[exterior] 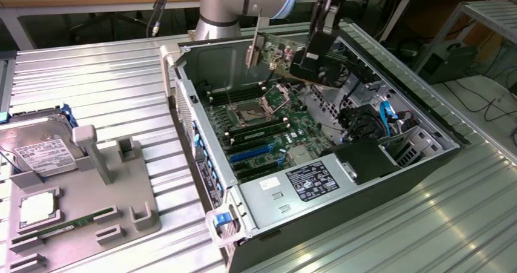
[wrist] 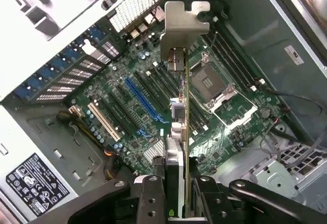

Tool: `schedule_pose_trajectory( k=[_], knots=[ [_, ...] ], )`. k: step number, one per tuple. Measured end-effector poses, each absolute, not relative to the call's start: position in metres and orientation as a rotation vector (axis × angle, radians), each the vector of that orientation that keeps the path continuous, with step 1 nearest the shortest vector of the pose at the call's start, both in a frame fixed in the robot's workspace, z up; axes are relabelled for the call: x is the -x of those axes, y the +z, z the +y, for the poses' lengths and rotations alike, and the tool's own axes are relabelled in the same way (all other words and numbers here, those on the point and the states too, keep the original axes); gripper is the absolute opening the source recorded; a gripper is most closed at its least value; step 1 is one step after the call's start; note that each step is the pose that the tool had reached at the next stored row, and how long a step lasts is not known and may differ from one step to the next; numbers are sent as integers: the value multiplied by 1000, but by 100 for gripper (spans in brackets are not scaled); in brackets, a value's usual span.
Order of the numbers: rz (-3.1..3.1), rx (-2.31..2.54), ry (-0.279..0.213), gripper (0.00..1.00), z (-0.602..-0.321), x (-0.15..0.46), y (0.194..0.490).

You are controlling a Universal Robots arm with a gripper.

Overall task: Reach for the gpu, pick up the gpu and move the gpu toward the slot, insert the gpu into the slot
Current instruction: 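Insert the gpu into the slot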

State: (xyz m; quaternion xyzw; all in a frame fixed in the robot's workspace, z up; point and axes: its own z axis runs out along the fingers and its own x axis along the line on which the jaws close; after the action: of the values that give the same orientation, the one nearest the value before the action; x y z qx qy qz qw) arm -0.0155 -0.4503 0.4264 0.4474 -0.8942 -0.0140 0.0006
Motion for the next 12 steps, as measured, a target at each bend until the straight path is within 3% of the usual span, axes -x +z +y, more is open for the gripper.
schedule_pose_trajectory(
  k=[12],
  knots=[
    [-2610,-1740,-43,27,-450,15,426]
  ],
)
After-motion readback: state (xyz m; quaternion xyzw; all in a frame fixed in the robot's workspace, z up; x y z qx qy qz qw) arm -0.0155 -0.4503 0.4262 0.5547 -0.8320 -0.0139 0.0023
